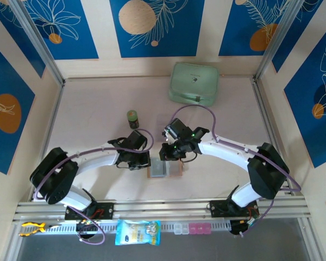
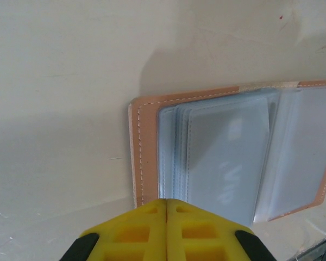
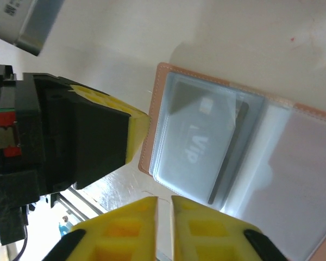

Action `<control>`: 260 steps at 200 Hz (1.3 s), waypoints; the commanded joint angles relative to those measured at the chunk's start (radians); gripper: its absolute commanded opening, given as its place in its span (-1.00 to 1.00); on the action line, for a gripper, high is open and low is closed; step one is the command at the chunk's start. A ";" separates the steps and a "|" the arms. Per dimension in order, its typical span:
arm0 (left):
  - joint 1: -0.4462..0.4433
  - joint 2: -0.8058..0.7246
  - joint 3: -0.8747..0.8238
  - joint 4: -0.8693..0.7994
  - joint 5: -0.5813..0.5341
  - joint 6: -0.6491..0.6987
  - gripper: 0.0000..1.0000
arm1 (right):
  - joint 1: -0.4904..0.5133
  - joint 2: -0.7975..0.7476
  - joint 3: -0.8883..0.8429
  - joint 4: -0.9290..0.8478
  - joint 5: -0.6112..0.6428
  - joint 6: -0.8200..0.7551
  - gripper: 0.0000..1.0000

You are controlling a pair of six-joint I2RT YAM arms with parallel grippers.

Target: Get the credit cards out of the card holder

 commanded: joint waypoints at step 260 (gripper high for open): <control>-0.012 0.046 0.025 -0.068 -0.063 0.047 -0.89 | 0.012 0.194 -0.031 0.168 -0.149 0.127 -0.43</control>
